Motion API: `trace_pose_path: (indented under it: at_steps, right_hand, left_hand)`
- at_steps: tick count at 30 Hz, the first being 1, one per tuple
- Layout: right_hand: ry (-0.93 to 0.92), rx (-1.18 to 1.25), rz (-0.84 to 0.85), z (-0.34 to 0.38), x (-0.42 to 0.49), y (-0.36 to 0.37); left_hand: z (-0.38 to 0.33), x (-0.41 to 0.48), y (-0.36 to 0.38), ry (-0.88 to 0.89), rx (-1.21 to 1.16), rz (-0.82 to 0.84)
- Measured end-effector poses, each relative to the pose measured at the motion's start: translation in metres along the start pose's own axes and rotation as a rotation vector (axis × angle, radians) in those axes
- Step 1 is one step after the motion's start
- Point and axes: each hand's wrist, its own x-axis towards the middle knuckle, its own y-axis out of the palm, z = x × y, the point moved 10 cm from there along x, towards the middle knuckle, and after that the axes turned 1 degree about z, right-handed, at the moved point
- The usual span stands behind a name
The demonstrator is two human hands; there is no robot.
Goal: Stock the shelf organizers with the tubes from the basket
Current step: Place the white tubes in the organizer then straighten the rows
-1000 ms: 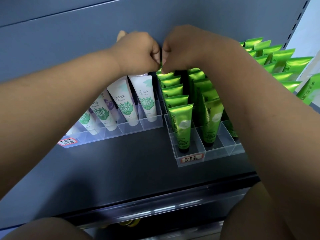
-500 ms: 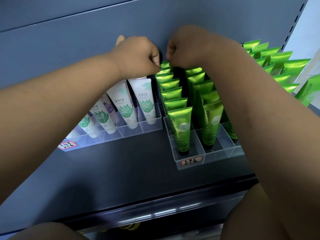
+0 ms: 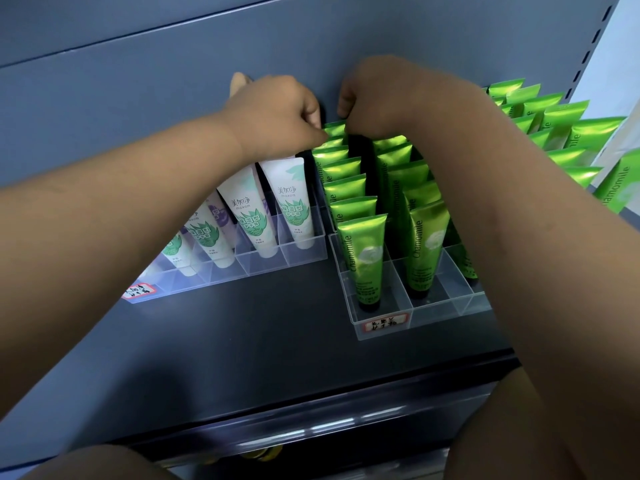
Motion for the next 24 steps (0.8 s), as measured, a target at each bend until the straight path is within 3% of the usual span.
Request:
trace_pose_path:
  at_steps: [5,24]
  right_hand:
    - [0.006,0.023,0.023,-0.001,0.000,0.000]
    - [-0.029,0.102,0.066,0.012,-0.009,0.000]
  left_hand:
    - [0.006,0.005,0.003,-0.070,-0.059,-0.002]
    - [-0.009,0.024,0.009,0.009,-0.021,0.011]
